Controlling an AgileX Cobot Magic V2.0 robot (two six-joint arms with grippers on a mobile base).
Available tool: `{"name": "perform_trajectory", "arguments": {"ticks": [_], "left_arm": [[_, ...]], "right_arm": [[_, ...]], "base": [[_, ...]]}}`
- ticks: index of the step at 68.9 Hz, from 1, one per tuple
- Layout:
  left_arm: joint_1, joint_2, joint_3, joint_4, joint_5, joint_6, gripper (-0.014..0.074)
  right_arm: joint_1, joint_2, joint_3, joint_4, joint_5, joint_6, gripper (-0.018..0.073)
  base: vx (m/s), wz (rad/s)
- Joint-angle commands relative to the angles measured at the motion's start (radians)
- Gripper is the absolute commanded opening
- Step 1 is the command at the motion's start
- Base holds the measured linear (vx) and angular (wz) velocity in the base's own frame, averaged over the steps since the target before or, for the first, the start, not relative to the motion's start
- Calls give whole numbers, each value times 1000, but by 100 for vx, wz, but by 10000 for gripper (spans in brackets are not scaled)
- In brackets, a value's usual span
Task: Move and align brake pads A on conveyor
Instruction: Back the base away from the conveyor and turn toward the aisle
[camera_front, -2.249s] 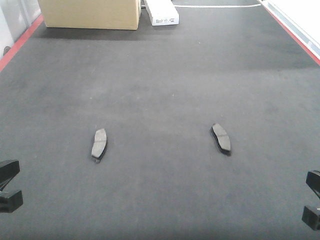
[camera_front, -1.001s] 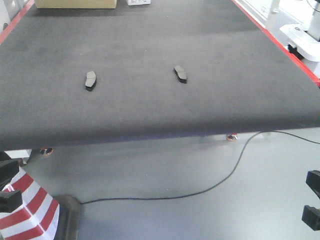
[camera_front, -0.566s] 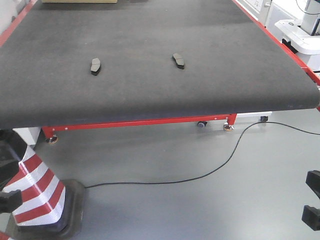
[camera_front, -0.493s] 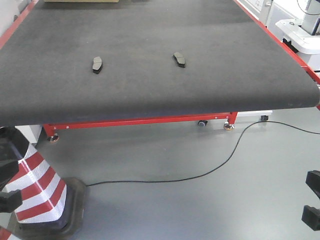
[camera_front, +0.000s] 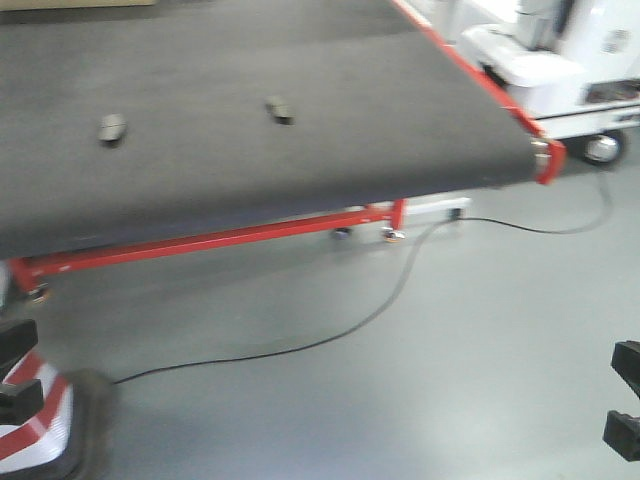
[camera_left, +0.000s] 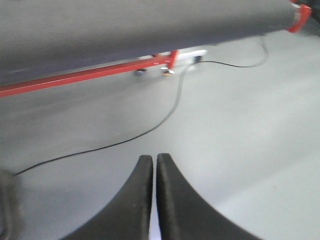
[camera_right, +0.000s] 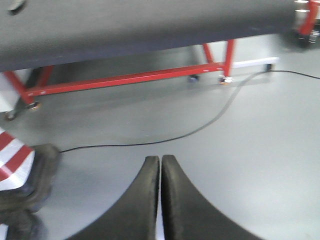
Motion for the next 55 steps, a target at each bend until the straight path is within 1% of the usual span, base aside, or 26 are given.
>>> {"name": "perform_trajectory", "arguments": {"ticks": [1, 32, 55], "left_arm": [[-4, 0, -25, 0, -68, -4, -6], [-4, 0, -25, 0, -68, -4, -6], [-4, 0, -25, 0, -68, -4, -6]], "right_arm": [[-3, 5, -26, -3, -74, -8, -10], [-3, 5, -26, -3, -74, -8, -10], [-3, 5, -26, -3, -74, -8, -10]], "base": [[-4, -56], [-2, -69], [8, -49]]}}
